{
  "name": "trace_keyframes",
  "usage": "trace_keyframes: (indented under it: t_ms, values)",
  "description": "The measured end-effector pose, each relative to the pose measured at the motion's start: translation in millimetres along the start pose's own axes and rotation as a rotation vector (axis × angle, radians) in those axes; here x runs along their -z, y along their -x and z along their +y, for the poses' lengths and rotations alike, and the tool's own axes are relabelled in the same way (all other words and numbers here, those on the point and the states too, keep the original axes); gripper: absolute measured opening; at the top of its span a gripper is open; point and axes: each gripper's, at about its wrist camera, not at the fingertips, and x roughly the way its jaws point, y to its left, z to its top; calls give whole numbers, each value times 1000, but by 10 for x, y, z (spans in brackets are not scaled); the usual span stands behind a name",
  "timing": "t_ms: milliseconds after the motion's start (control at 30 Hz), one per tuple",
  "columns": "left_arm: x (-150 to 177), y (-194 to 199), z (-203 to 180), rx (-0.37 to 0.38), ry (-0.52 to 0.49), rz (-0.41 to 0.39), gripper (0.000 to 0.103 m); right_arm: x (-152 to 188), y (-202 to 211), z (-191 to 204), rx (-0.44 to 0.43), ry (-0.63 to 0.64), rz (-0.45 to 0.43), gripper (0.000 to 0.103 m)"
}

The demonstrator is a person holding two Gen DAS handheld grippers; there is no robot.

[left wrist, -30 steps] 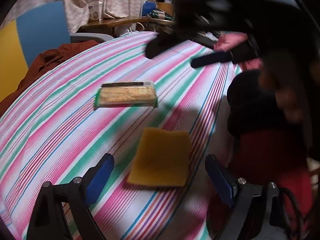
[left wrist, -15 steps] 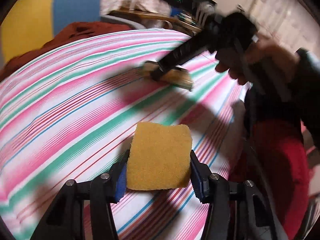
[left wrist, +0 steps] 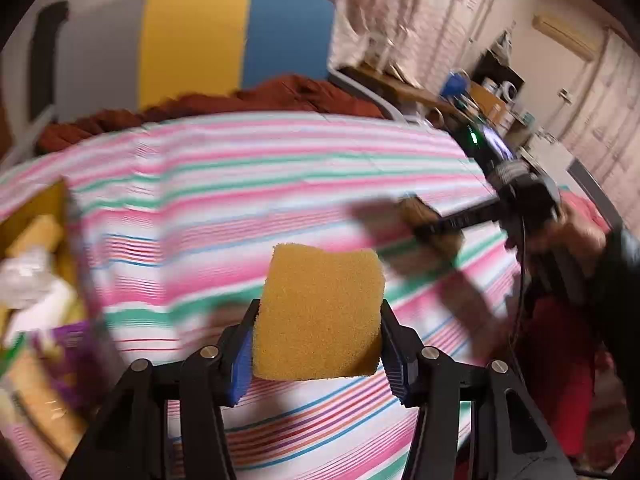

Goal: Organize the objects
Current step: 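Release the sponge into the gold tray with left tool while right tool carries the cracker packet over it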

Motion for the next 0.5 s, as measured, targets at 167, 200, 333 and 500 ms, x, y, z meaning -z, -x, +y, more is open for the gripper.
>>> trace_keyframes:
  t_ms: [167, 200, 333, 500]
  values:
    - [9, 372, 289, -87, 51, -76, 54, 157, 55, 431, -40, 29, -33, 49]
    - [23, 445, 342, -110, 61, -91, 54, 183, 75, 515, -52, 33, -44, 49]
    - [100, 672, 542, -204, 85, -146, 55, 246, 179, 828, -92, 50, -98, 49]
    - [228, 947, 820, -297, 133, -187, 55, 234, 350, 1127, -172, 66, -164, 49]
